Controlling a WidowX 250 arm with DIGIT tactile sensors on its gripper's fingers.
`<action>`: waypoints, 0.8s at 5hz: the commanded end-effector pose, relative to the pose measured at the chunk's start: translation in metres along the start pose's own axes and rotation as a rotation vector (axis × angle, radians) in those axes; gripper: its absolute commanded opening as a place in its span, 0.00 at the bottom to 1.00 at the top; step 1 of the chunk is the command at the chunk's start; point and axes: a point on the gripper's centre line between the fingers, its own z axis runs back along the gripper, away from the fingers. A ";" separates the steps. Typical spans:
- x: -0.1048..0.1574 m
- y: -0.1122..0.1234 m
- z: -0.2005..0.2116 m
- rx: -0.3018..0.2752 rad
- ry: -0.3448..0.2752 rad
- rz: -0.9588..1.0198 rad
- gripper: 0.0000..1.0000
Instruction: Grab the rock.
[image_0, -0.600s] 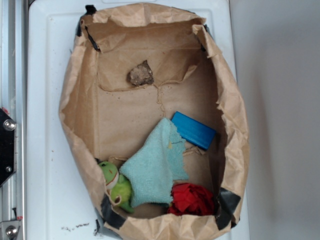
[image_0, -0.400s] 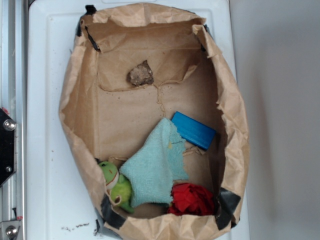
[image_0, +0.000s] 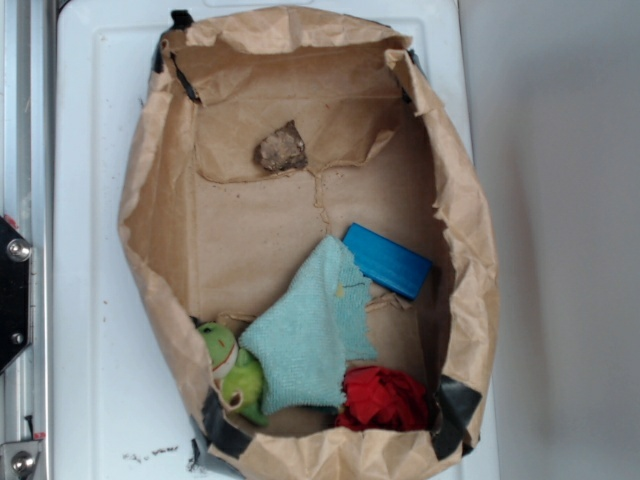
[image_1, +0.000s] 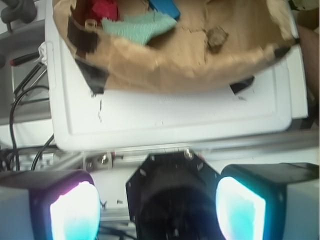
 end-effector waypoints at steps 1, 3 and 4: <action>0.059 0.018 -0.020 0.050 -0.032 0.127 1.00; 0.102 0.039 -0.048 -0.016 -0.159 0.462 1.00; 0.105 0.046 -0.055 0.008 -0.230 0.604 1.00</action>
